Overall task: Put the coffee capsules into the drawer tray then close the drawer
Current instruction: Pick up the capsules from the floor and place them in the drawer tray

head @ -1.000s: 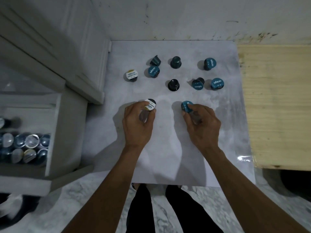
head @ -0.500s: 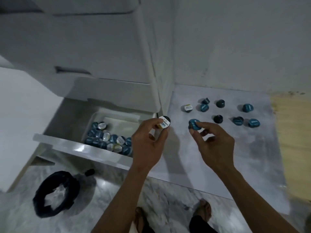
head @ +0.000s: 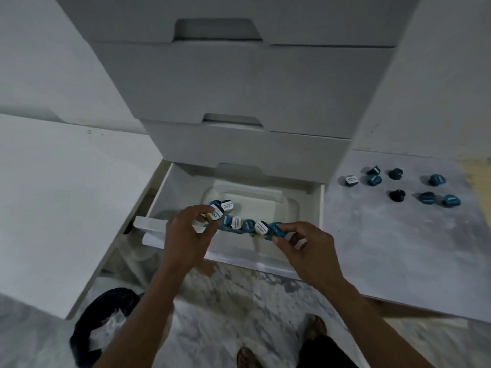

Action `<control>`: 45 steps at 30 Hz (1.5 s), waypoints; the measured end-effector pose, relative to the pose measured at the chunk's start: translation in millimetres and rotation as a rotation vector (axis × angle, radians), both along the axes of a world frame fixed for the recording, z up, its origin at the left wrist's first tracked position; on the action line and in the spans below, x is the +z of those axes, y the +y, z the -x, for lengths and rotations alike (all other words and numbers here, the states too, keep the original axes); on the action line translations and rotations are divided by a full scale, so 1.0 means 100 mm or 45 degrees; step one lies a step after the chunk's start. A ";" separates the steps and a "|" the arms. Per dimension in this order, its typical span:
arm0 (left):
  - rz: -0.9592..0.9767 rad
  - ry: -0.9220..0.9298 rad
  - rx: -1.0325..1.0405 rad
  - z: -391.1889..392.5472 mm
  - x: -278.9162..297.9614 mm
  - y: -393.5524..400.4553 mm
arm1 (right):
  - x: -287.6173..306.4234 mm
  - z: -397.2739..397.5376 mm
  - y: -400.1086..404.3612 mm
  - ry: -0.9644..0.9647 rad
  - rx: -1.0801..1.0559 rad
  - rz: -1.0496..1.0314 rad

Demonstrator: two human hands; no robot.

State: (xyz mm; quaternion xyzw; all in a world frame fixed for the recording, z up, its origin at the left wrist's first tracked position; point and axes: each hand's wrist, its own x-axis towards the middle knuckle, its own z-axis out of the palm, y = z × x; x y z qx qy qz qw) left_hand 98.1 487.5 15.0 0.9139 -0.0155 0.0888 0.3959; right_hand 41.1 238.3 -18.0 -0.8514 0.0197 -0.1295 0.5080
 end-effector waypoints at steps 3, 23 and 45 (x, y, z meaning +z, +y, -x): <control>-0.087 0.073 -0.101 -0.27 -0.05 0.07 | -0.02 -0.19 0.15 0.068 -0.018 0.018; -0.477 0.518 -0.608 -1.36 -0.79 -0.37 | -0.85 -1.40 0.22 0.532 0.165 0.350; -0.446 0.551 -0.652 -1.40 -0.95 -0.31 | -0.88 -1.40 0.28 0.638 0.295 0.360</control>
